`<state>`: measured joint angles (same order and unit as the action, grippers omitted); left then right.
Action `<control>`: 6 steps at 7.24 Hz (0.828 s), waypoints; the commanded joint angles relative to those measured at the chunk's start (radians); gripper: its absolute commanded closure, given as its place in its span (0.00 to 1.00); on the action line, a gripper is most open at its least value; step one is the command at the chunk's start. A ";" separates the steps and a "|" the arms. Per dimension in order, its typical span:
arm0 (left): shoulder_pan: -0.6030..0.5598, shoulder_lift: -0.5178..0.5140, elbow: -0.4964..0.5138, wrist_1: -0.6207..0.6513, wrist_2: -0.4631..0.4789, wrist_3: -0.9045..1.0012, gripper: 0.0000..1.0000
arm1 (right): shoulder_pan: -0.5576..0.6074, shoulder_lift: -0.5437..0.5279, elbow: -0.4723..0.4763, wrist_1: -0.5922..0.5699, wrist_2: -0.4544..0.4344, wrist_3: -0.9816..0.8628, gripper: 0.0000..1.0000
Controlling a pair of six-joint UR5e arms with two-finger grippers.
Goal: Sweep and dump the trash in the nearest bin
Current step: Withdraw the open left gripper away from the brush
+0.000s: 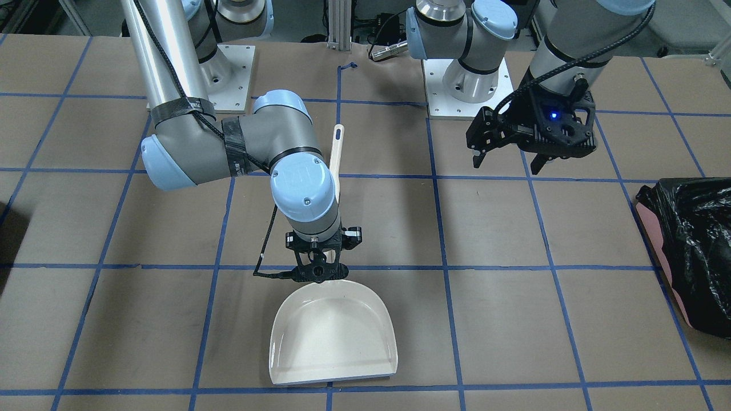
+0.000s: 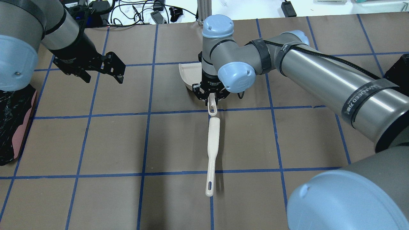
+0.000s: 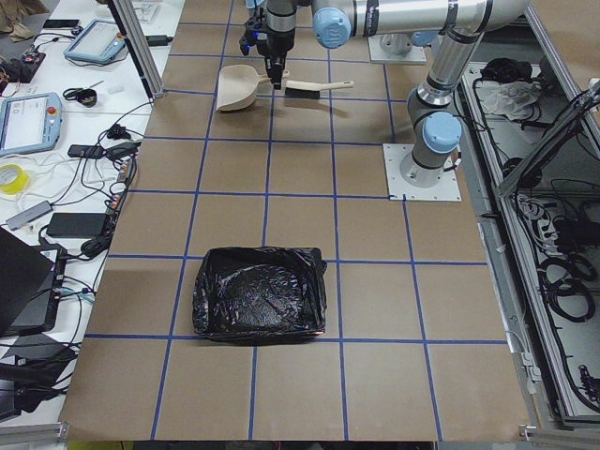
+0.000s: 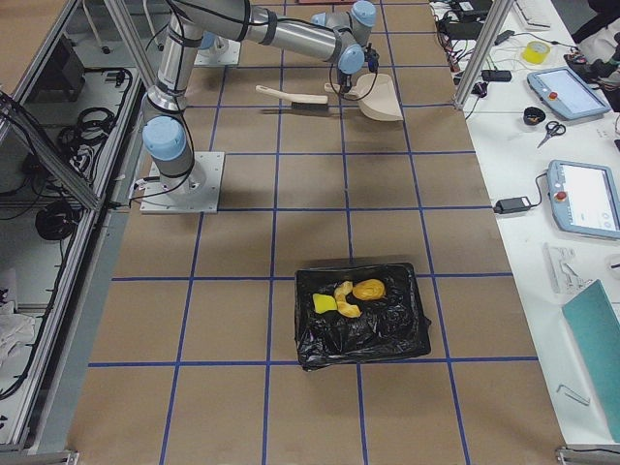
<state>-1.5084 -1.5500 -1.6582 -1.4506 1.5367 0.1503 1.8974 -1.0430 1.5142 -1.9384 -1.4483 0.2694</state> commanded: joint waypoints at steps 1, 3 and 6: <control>-0.001 0.005 -0.002 -0.011 -0.001 0.000 0.00 | -0.001 0.011 0.000 -0.002 -0.003 0.001 1.00; -0.001 0.005 -0.002 -0.017 -0.001 0.000 0.00 | -0.001 0.011 -0.002 -0.016 -0.009 -0.001 1.00; -0.001 0.007 0.002 -0.019 0.000 -0.002 0.00 | -0.001 0.014 0.001 -0.020 -0.006 0.007 1.00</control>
<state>-1.5094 -1.5443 -1.6591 -1.4691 1.5358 0.1500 1.8960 -1.0300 1.5139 -1.9577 -1.4543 0.2731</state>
